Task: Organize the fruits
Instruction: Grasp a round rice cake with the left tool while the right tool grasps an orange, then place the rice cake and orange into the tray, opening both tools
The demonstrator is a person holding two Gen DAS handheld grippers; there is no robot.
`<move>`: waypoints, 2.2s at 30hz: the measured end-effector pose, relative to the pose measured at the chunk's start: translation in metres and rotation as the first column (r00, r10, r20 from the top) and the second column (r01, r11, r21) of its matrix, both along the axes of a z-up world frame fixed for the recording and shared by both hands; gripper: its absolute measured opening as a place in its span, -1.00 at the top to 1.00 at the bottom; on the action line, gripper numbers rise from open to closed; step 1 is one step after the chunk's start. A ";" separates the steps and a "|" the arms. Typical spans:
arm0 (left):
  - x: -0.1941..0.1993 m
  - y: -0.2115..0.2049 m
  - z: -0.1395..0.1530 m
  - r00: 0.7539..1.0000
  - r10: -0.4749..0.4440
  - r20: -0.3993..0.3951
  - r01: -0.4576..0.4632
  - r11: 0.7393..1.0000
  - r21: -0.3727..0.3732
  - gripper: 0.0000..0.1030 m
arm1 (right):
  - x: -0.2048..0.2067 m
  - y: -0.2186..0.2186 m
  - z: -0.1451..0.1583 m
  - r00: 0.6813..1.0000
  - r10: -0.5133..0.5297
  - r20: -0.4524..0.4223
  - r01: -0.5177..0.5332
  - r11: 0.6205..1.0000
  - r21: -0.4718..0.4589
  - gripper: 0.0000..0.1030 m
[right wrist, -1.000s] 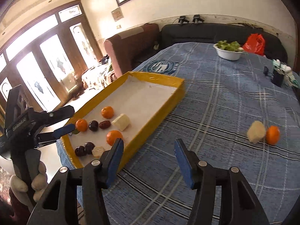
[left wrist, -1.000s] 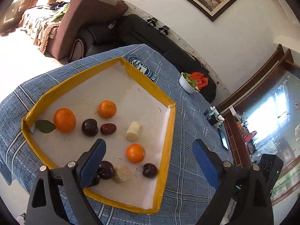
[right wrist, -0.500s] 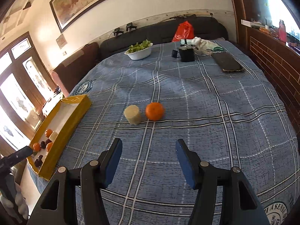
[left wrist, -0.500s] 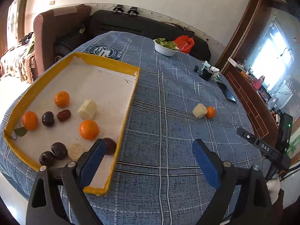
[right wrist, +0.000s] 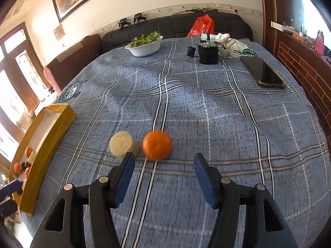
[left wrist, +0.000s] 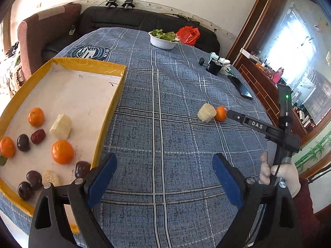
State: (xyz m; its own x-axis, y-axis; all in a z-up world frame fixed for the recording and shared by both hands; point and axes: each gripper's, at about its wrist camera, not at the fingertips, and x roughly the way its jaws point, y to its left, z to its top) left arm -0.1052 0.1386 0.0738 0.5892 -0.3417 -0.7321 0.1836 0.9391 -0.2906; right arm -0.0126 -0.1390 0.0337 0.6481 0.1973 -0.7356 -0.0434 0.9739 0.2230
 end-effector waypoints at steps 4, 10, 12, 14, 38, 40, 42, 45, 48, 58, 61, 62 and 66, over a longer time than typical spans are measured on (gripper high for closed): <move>0.018 -0.015 -0.005 1.000 -0.017 -0.014 0.017 0.999 0.027 -0.81 | 0.022 -0.001 -0.010 1.000 -0.003 -0.015 0.004 0.999 0.053 -0.22; 0.041 -0.048 -0.014 0.998 -0.068 -0.018 0.069 0.994 0.086 -0.80 | 0.033 0.004 -0.028 0.999 0.014 -0.034 -0.011 0.996 0.087 0.18; 0.049 -0.058 -0.016 0.997 -0.080 -0.021 0.081 0.992 0.096 -0.80 | 0.031 -0.002 -0.029 1.000 0.003 -0.026 0.000 0.993 0.120 0.20; 0.058 -0.070 -0.018 0.995 -0.094 -0.019 0.096 0.989 0.114 -0.80 | 0.030 -0.010 -0.029 1.000 -0.024 -0.019 0.026 0.989 0.147 0.20; 0.128 -0.167 -0.060 0.981 -0.190 -0.032 0.192 0.942 0.277 0.35 | 0.025 -0.043 -0.021 0.994 -0.106 0.012 0.099 0.962 0.255 0.20; 0.125 -0.161 -0.055 0.983 -0.181 -0.027 0.182 0.949 0.257 0.34 | 0.025 -0.042 -0.020 0.994 -0.110 0.017 0.103 0.965 0.241 0.20; 0.119 -0.153 -0.047 0.986 -0.165 -0.010 0.162 0.955 0.250 0.34 | 0.024 -0.042 -0.019 0.993 -0.113 0.023 0.105 0.966 0.235 0.20; 0.107 -0.134 -0.028 0.991 -0.131 0.021 0.123 0.968 0.220 0.34 | 0.023 -0.042 -0.017 0.993 -0.115 0.033 0.104 0.969 0.225 0.20; 0.092 -0.106 -0.009 0.995 -0.087 0.045 0.077 0.980 0.184 0.34 | 0.022 -0.040 -0.018 0.992 -0.117 0.037 0.107 0.972 0.210 0.20; 0.042 0.039 0.037 0.977 0.175 0.122 -0.194 0.967 0.164 0.33 | 0.018 -0.026 -0.011 0.990 -0.130 0.055 0.124 0.986 0.113 0.20; 0.040 0.081 0.042 0.961 0.250 0.121 -0.268 0.950 0.163 0.33 | 0.011 0.004 0.007 0.997 -0.043 0.066 0.036 0.993 0.111 0.19; 0.040 0.092 0.042 0.956 0.268 0.118 -0.285 0.944 0.164 0.33 | 0.009 0.018 0.014 0.998 -0.004 0.070 -0.004 0.994 0.109 0.19; 0.044 0.131 0.041 0.940 0.325 0.102 -0.338 0.927 0.162 0.33 | 0.006 0.084 0.043 0.982 0.166 0.090 -0.174 0.981 0.086 0.19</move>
